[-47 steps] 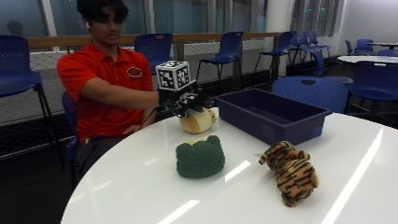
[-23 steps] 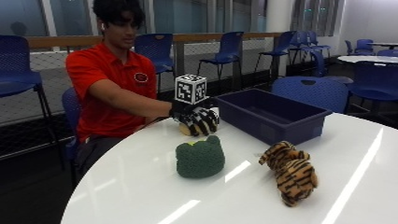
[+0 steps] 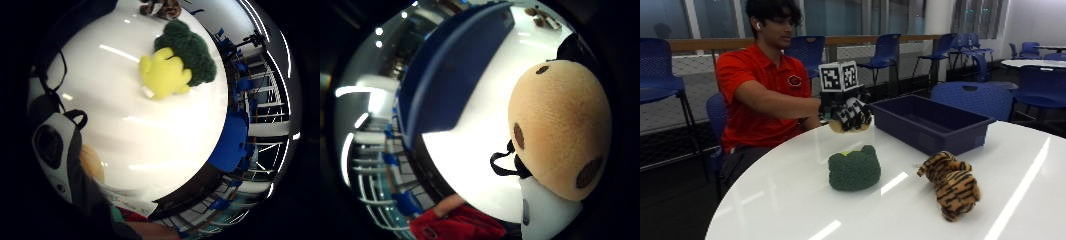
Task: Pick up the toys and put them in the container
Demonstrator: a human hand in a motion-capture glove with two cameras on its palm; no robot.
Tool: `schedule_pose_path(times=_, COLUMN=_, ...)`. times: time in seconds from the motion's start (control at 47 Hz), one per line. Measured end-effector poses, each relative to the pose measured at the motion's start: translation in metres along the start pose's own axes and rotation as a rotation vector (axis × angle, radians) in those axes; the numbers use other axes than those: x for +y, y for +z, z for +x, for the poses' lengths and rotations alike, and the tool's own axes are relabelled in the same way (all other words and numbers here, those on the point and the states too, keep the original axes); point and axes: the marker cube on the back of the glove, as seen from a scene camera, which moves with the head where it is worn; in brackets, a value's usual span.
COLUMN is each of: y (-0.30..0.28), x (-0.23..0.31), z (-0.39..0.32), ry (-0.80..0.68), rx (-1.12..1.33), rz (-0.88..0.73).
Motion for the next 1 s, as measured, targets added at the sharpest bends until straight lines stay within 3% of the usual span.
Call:
schedule_pose_path(times=0.128, y=-0.042, x=-0.045, z=0.003, ry=0.031, rx=-0.028, rz=0.041)
schedule_pose_path(times=0.362, y=-0.088, x=-0.123, z=-0.09, ry=-0.069, rx=-0.111, rz=0.092)
schedule_pose_path(times=0.468, y=-0.089, x=-0.137, z=-0.111, ry=-0.346, rx=-0.039, rz=0.106)
schedule_pose_path(times=0.596, y=-0.089, x=-0.151, z=-0.158, ry=-0.132, rx=-0.171, rz=0.066)
schedule_pose_path(times=1.0, y=-0.062, x=-0.145, z=-0.188, ry=-0.217, rx=-0.218, rz=-0.073)
